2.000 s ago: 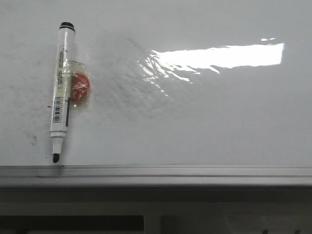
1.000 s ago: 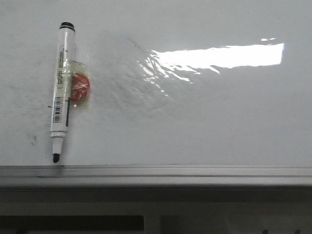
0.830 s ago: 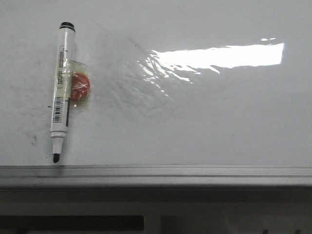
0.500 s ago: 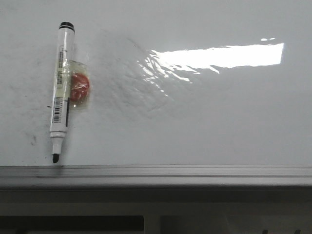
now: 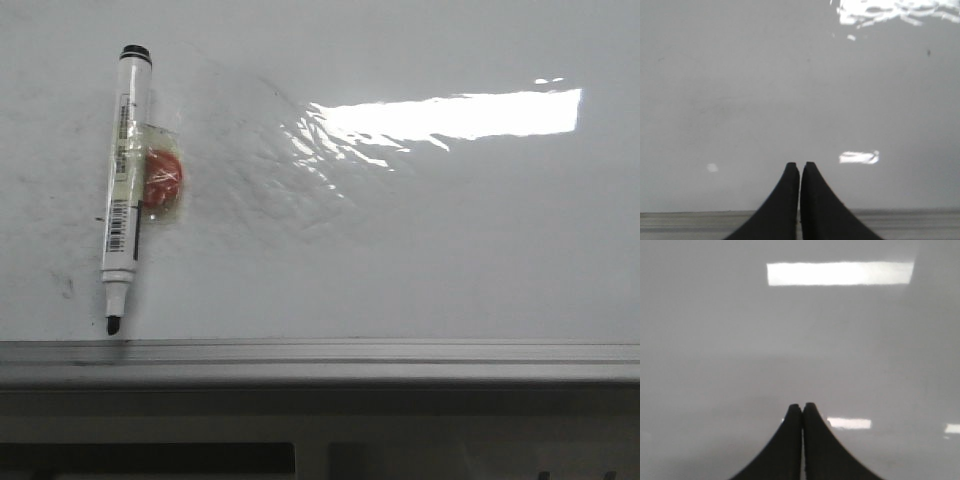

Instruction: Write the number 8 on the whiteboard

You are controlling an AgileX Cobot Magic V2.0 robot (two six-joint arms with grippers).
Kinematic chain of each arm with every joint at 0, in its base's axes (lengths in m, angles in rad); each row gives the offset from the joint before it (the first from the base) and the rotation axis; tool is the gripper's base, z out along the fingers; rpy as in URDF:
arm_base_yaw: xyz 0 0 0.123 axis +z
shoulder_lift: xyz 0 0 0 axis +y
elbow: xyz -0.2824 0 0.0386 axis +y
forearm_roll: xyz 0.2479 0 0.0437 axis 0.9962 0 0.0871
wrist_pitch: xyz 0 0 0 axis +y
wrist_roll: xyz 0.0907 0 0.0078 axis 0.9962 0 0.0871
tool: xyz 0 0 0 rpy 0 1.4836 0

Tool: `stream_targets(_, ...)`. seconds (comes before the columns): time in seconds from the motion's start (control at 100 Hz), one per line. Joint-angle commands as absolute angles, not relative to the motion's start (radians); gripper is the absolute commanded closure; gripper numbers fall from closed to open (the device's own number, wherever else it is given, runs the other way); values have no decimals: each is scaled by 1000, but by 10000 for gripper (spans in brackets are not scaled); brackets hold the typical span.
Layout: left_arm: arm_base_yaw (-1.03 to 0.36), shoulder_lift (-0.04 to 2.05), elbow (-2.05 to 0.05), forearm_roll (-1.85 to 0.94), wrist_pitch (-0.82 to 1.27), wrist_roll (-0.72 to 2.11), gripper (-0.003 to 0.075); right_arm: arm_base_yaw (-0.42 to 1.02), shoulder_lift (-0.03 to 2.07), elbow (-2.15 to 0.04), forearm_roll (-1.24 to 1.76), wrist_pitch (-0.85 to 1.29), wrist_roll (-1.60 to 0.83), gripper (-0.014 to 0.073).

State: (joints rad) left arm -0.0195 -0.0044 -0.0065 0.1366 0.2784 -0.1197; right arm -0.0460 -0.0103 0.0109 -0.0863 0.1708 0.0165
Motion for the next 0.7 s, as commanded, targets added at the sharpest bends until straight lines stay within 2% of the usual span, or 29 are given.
stream_targets(0.0,-17,-32,33,-25,133,-130,741,-52,-32,23,-105,0,9,657)
stream_targets(0.1,-17,-32,33,-56,86,-130,741,-52,-32,23,-105,-80,9,657)
stream_targets(0.3,-17,-32,33,-40,-31,-130,741,-52,-32,17,-105,-80,18,657)
stream_targets(0.38,-17,-32,26,-65,-62,-130,741,-52,-31,-15,-85,-5,25,657)
stream_targets(0.52,-17,-6,-24,0,13,-130,741,-52,2,-93,-44,119,25,657)
stream_targets(0.69,-17,98,-131,80,68,-130,741,-48,136,-210,-42,284,25,657)
